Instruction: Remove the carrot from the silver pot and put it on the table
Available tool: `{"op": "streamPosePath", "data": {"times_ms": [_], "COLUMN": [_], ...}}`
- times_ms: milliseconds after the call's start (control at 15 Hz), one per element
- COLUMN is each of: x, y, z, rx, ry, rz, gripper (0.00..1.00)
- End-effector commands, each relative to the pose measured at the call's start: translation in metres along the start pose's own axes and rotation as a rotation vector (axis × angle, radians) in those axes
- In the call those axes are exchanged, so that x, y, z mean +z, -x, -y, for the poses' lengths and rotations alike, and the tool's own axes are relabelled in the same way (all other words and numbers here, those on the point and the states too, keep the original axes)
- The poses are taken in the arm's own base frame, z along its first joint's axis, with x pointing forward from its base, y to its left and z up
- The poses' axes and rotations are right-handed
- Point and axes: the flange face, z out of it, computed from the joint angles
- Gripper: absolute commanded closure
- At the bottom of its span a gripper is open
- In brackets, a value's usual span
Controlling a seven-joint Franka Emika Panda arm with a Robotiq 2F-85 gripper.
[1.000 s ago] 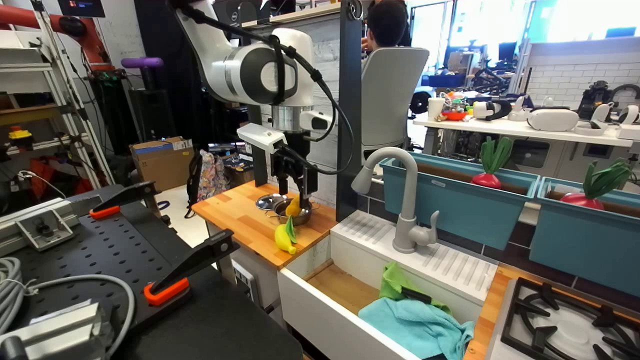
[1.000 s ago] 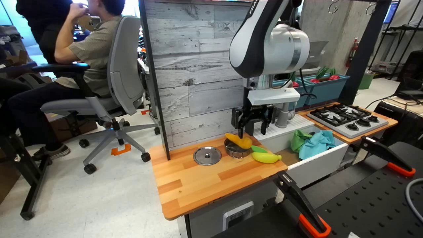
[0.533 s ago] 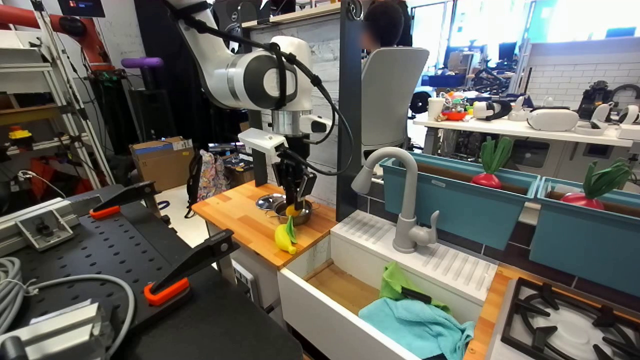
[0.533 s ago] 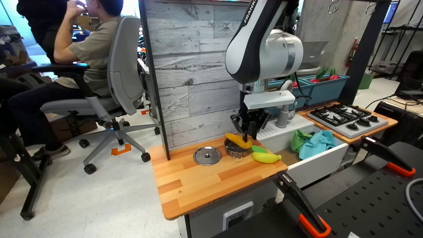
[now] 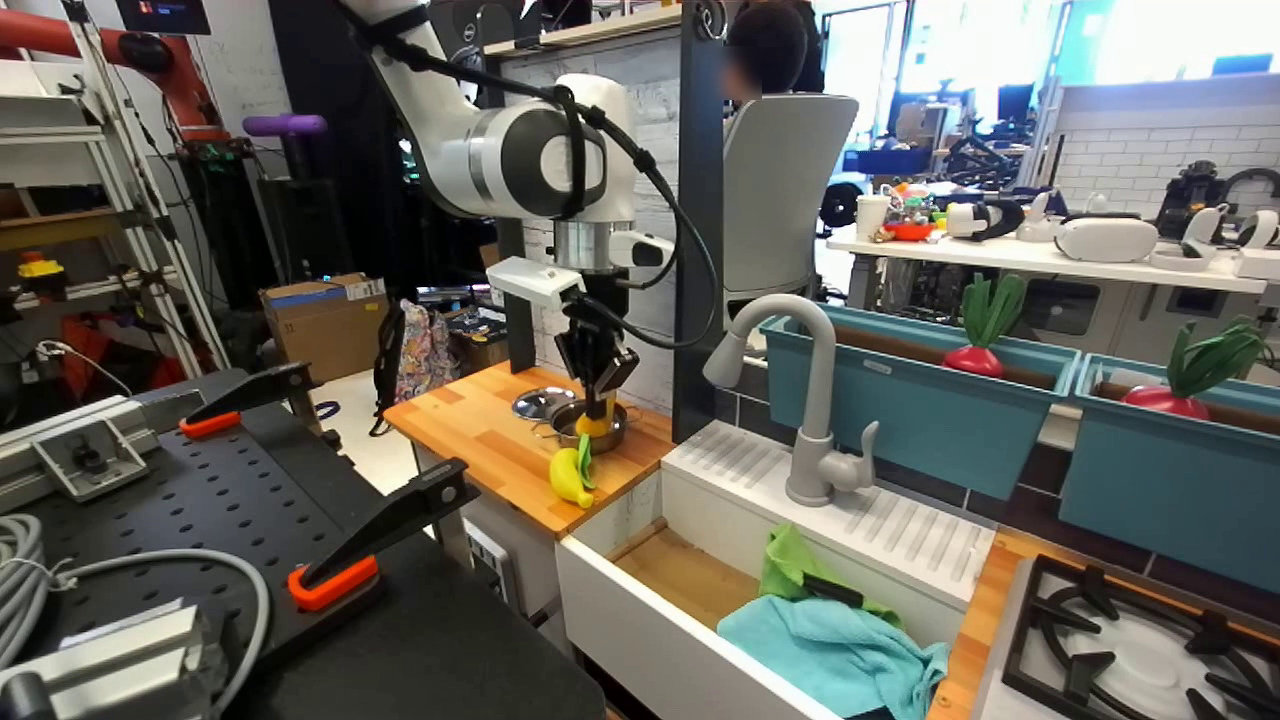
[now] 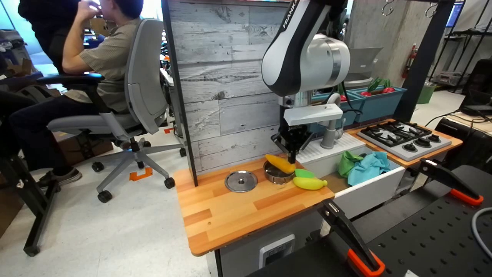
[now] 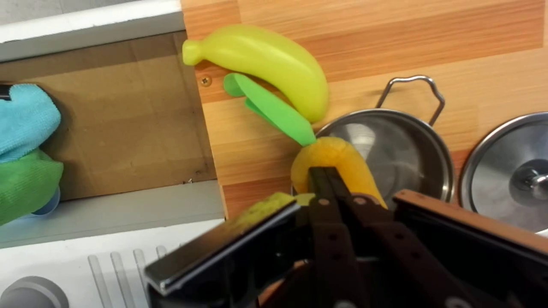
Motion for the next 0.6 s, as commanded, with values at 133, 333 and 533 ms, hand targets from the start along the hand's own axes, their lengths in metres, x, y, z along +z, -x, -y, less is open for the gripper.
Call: {"op": "streamPosePath", "data": {"times_ms": [133,333,533], "x": [-0.014,-0.029,-0.051], "y": [0.002,0.012,0.026], "z": [0.003,0.008,0.016], "rx": [-0.019,-0.045,-0.084], "ry": [0.006,-0.009,-0.028], "rz": [-0.003,-0.012,-0.024], "gripper": [1.00,1.00,1.00]}}
